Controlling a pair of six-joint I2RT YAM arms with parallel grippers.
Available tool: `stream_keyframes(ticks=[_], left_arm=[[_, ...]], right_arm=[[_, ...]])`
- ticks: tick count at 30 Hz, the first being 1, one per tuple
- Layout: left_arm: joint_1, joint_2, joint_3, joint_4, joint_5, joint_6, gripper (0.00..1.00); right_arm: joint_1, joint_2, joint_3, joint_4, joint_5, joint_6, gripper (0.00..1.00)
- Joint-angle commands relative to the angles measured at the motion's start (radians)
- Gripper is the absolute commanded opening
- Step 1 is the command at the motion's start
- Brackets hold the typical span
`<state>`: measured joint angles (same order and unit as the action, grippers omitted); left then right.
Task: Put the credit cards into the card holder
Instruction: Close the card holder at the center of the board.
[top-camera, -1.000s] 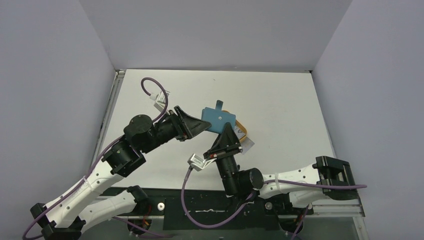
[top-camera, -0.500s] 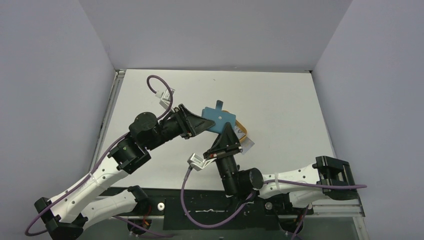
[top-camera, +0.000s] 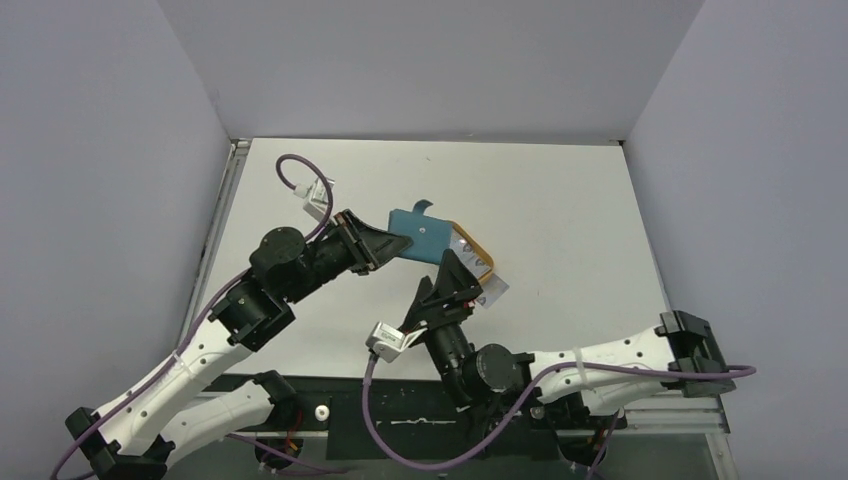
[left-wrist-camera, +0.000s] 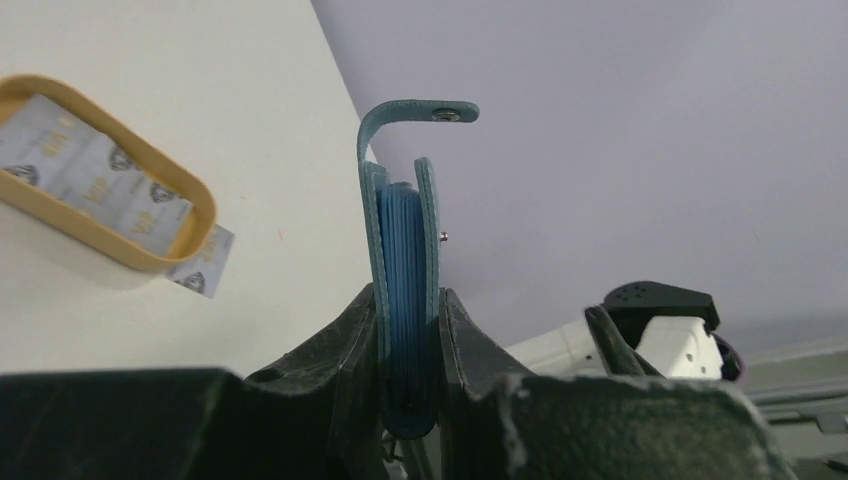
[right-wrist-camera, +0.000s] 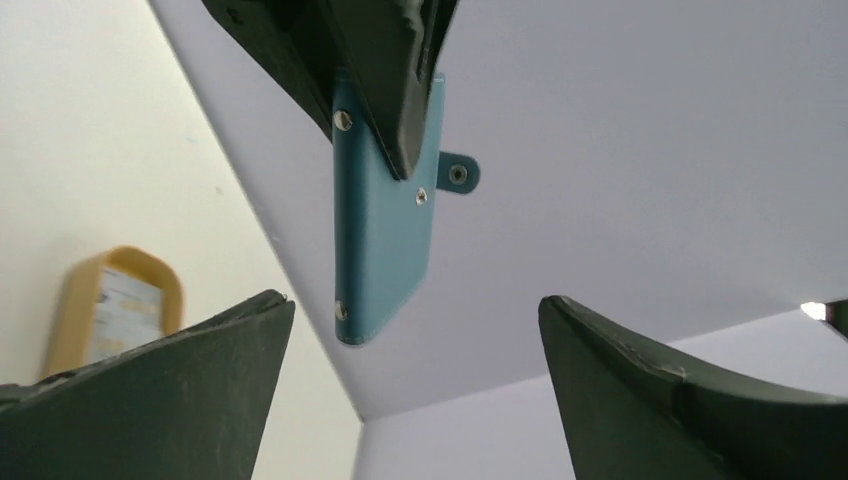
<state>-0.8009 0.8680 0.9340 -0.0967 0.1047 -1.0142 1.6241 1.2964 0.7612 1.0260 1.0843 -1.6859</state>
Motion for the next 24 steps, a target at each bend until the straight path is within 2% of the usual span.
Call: stream_keyframes(ticks=[1,4,6,9,11,16,20,22,24], left_arm=[[0.074,-0.083,0.022,-0.023,-0.087,0.081,0.0],[0.132,-0.127,0.047,-0.12,-0.124,0.152,0.0],[0.164,-0.15,0.072,-0.177,-0.12,0.211,0.0],[0.17,-0.168,0.122,-0.247,-0.031,0.319,0.0],[0.173,-0.17,0.154,-0.281,0.077,0.386,0.0],[0.174,-0.183,0.178,-0.265,0.359,0.443,0.0],[0.174,-0.188,0.172,-0.171,0.552,0.451,0.0],[0.174,-0.181,0.165,-0.106,0.644,0.442,0.0],[0.174,-0.17,0.162,-0.058,0.71,0.423,0.0]], right_arm=[[0.031,-0.127,0.171,-0.725,-0.006,0.635,1.0],[-0.017,-0.157,0.322,-1.131,-0.148,1.065,1.0],[-0.148,-0.196,0.409,-1.336,-0.405,1.336,1.0],[-0.432,-0.264,0.444,-1.38,-0.862,1.633,1.0],[-0.618,-0.3,0.43,-1.351,-1.192,1.789,1.0],[-0.952,-0.353,0.336,-1.129,-1.728,2.157,1.0],[-1.039,-0.378,0.217,-0.777,-1.953,2.529,1.0],[-1.039,-0.385,0.189,-0.685,-1.994,2.609,1.0],[-1.035,-0.396,0.181,-0.672,-2.015,2.634,1.0]])
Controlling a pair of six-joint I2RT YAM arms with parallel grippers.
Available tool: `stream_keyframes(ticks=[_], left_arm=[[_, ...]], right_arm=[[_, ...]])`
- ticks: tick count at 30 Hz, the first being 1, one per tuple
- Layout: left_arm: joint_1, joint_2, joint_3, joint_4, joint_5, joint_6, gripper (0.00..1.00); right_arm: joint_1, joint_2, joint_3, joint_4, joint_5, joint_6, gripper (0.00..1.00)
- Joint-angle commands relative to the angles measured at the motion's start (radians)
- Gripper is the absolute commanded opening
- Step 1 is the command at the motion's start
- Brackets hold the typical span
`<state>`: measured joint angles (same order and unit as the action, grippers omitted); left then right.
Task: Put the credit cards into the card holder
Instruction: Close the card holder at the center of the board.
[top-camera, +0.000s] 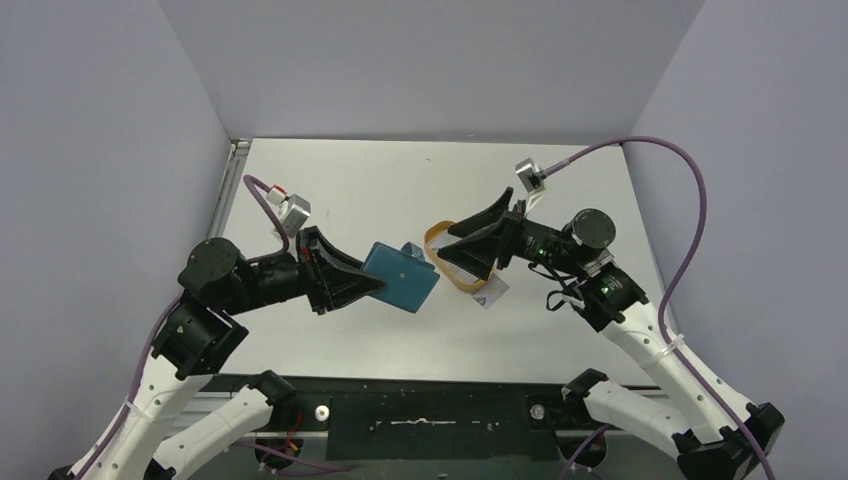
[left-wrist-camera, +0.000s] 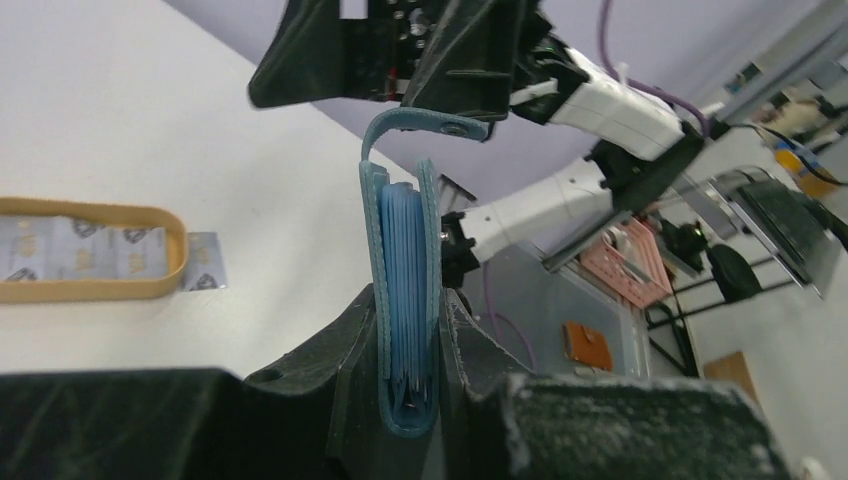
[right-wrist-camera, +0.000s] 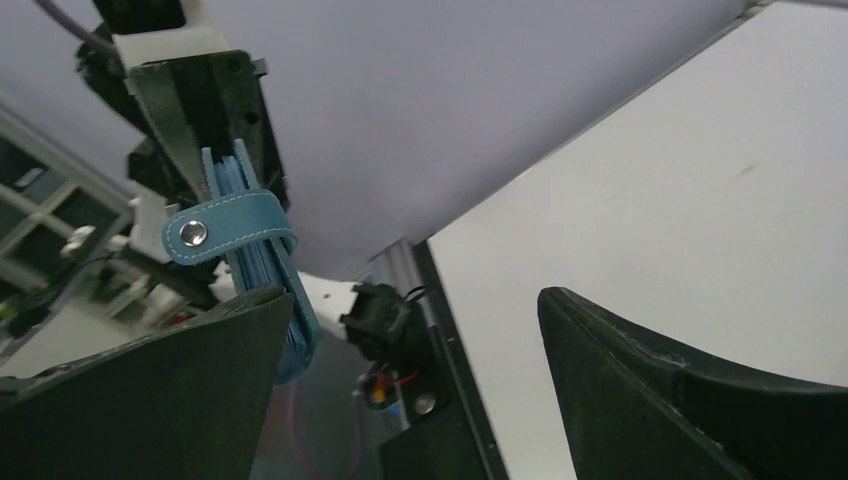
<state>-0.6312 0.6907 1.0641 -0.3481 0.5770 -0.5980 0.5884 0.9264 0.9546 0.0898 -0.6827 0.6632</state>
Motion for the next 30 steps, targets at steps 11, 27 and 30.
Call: stream_keyframes(ticks=[11,27,30], left_arm=[[0.004,0.075,0.059,0.305,0.297,-0.05,0.0],[0.004,0.083,0.053,0.313,0.285,-0.06,0.0],[0.004,0.083,0.053,0.313,0.288,-0.06,0.0]], right_arm=[[0.039,-0.04,-0.055,0.389,-0.358,0.39,0.94],[0.203,-0.013,0.044,0.048,-0.249,0.165,0.5],[0.204,-0.014,0.045,0.049,-0.232,0.173,0.49]])
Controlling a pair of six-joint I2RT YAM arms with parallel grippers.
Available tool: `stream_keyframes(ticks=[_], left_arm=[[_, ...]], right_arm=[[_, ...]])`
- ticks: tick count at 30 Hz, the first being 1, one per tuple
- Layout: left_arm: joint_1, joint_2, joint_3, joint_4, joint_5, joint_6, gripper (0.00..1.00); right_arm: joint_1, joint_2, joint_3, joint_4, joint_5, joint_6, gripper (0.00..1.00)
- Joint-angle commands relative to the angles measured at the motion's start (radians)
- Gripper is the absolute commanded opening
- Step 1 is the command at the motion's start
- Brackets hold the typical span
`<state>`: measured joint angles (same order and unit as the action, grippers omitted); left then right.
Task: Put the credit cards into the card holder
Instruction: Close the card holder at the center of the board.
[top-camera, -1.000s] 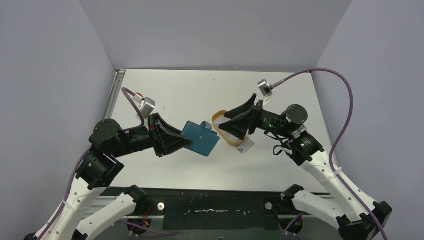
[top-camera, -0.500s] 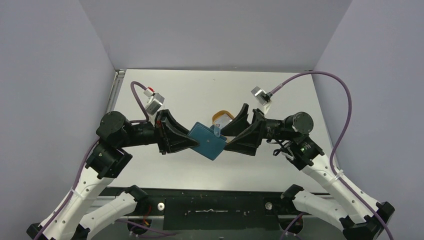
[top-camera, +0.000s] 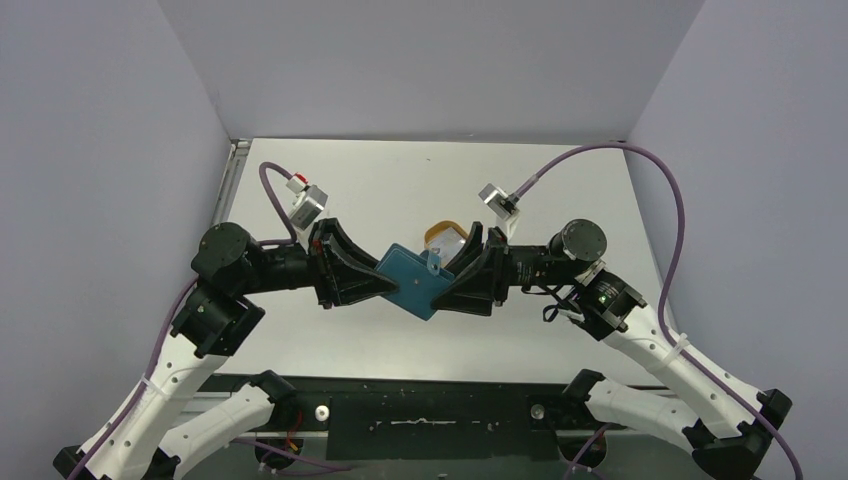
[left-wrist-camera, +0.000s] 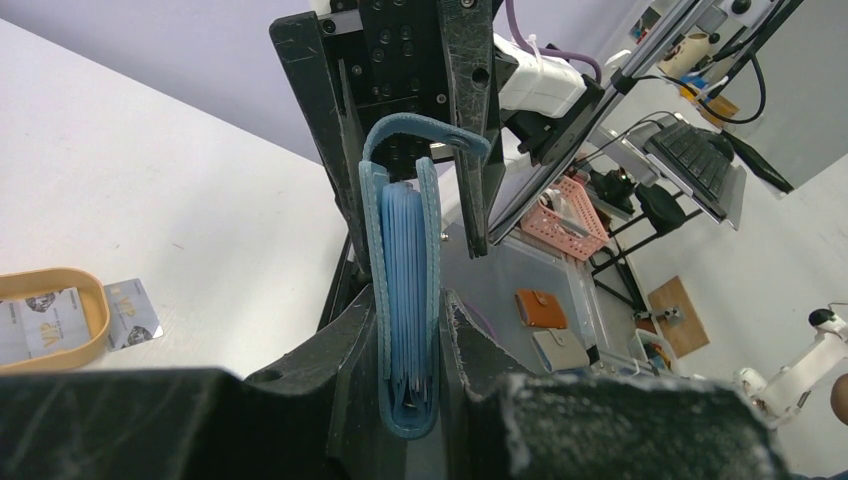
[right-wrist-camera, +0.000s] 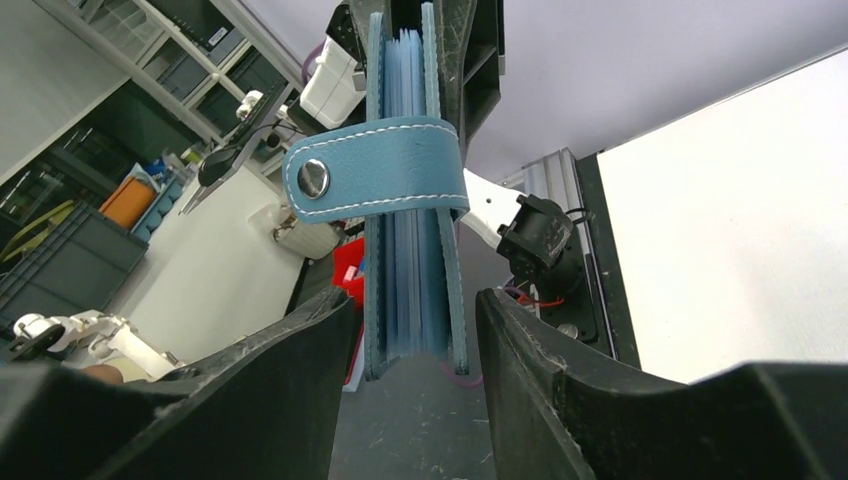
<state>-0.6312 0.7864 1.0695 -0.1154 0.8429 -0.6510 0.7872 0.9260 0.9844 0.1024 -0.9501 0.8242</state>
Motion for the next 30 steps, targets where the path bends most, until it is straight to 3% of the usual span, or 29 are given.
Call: stream_keyframes(ticks=[1,5,12,13,15,17,18,23,30], left_arm=[[0.004,-0.012,0.048,0.081,0.023,-0.007,0.0],[0.004,-0.009,0.039,0.099,0.024,-0.018,0.0],[0.004,-0.008,0.03,0.133,0.011,-0.041,0.02],[0.004,-0.013,0.025,0.13,0.001,-0.045,0.16],[0.004,-0.029,-0.003,0.143,-0.03,-0.067,0.55],[0.004,-0.058,-0.056,0.199,-0.066,-0.116,0.73],[0.004,-0.07,-0.095,0.249,-0.086,-0.156,0.76],[-0.001,-0.103,-0.242,0.464,-0.167,-0.316,0.79],[-0.013,-0.087,-0.243,0.432,-0.228,-0.331,0.72]], right_arm=[[0.005,-0.012,0.015,0.041,0.039,0.016,0.49],[0.012,-0.003,0.016,0.041,0.067,0.012,0.46],[0.016,-0.004,0.013,0.077,0.099,0.024,0.04],[0.015,-0.009,0.008,0.089,0.11,0.028,0.0],[0.017,-0.029,-0.011,0.118,0.15,0.036,0.0],[0.018,-0.049,-0.03,0.146,0.198,0.038,0.0],[0.017,-0.055,-0.035,0.152,0.217,0.037,0.0],[0.02,-0.064,-0.057,0.184,0.279,0.041,0.0],[0.035,-0.049,-0.058,0.167,0.317,0.024,0.0]])
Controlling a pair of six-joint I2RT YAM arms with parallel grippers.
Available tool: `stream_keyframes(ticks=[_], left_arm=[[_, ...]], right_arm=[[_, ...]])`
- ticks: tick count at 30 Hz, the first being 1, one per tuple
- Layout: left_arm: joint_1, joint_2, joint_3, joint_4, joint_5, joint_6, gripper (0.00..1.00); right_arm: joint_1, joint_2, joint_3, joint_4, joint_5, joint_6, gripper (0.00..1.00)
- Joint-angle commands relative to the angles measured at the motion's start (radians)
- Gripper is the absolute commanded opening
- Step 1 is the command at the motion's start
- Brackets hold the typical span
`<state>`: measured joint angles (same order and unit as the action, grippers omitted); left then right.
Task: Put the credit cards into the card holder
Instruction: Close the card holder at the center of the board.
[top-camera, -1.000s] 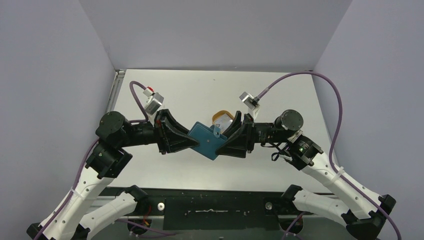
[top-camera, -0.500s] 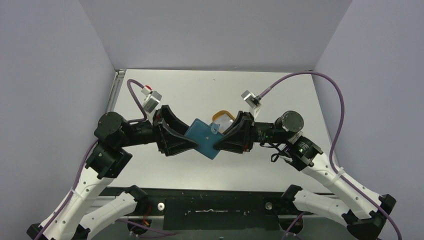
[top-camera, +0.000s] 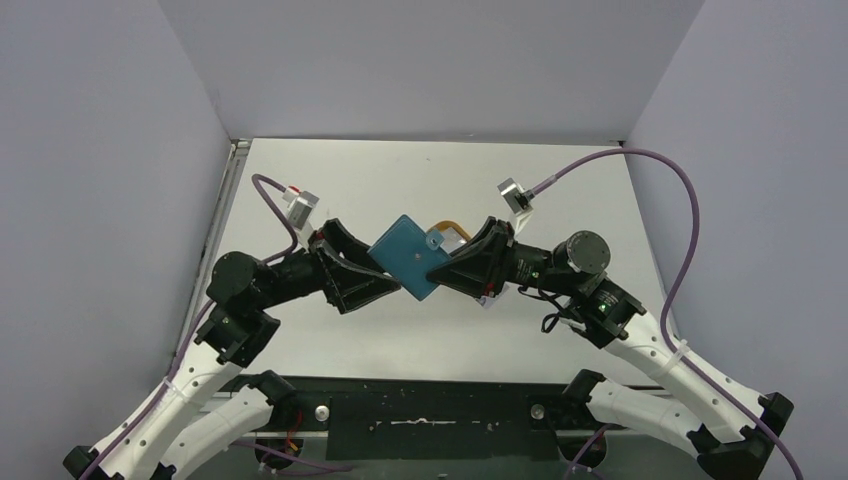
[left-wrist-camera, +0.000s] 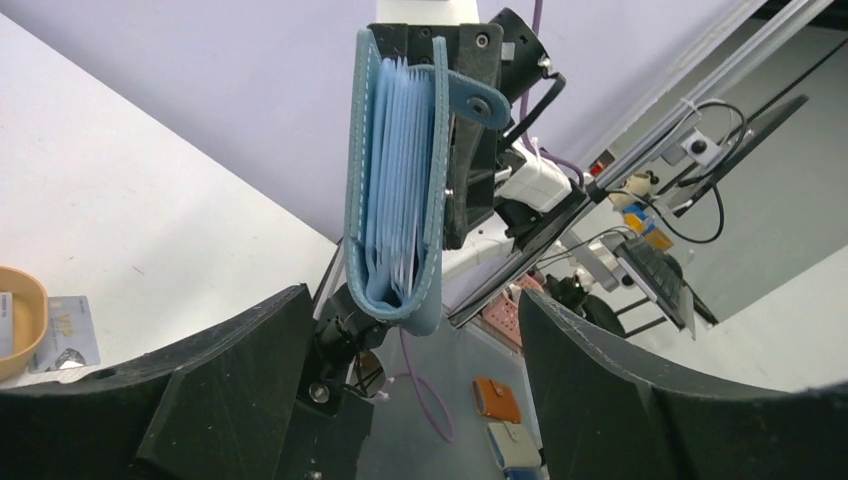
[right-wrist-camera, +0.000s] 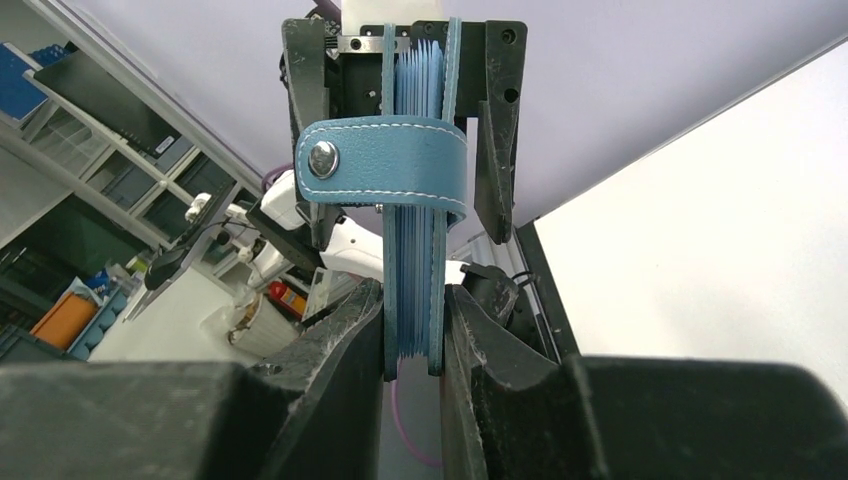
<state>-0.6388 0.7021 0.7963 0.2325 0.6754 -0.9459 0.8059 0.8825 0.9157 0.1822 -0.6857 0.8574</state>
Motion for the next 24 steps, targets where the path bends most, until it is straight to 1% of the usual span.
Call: stream_keyframes(ticks=[1,6,8,12,13,17,19,21,24], left_arm=[[-0.005,0.002,0.035,0.083,-0.066,-0.04,0.7],[-0.005,0.013,0.03,0.096,-0.125,-0.074,0.54],[-0.007,0.016,0.026,0.109,-0.131,-0.085,0.52],[-0.01,0.023,0.026,0.124,-0.123,-0.091,0.52],[-0.01,0.026,0.027,0.125,-0.122,-0.091,0.5],[-0.019,0.035,0.03,0.128,-0.12,-0.09,0.39],[-0.026,0.042,0.032,0.129,-0.12,-0.087,0.37],[-0.033,0.047,0.033,0.127,-0.12,-0.08,0.29],[-0.04,0.051,0.035,0.125,-0.122,-0.069,0.1]], right_arm=[[0.02,-0.004,0.012,0.079,0.06,-0.021,0.0],[0.032,-0.005,0.011,0.057,0.099,-0.047,0.0],[0.034,-0.005,0.008,0.055,0.108,-0.047,0.0],[0.04,-0.003,0.003,0.056,0.116,-0.047,0.0],[0.042,-0.002,0.004,0.056,0.117,-0.049,0.0],[0.047,-0.001,0.01,0.045,0.127,-0.056,0.0],[0.048,-0.001,0.009,0.045,0.132,-0.058,0.0],[0.05,0.002,0.009,0.043,0.132,-0.058,0.0],[0.052,-0.002,0.009,0.036,0.134,-0.062,0.0]])
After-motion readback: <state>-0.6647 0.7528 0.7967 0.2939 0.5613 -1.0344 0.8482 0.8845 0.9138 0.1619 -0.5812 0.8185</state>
